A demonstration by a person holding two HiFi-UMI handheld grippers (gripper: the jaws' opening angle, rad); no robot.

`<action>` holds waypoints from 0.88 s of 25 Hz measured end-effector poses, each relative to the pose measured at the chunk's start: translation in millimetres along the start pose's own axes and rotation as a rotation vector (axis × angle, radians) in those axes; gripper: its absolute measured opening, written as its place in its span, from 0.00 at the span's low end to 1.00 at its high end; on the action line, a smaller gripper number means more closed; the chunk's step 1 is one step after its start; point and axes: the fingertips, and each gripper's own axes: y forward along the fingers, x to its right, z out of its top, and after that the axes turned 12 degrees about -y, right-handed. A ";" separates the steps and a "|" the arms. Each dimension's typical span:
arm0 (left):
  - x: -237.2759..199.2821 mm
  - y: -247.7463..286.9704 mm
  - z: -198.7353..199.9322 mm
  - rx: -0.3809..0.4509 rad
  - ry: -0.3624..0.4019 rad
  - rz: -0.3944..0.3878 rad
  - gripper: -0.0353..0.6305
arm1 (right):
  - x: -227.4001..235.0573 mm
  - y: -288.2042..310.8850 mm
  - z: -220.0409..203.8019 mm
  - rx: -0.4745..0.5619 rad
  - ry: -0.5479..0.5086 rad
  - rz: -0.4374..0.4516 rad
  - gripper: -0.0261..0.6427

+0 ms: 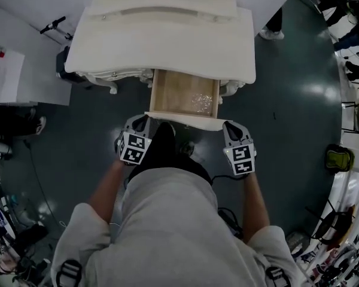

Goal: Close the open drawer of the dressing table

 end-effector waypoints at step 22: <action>-25.4 51.0 -65.9 -0.353 0.379 -0.206 0.08 | -5.8 51.1 -128.9 -0.470 -0.662 0.345 0.28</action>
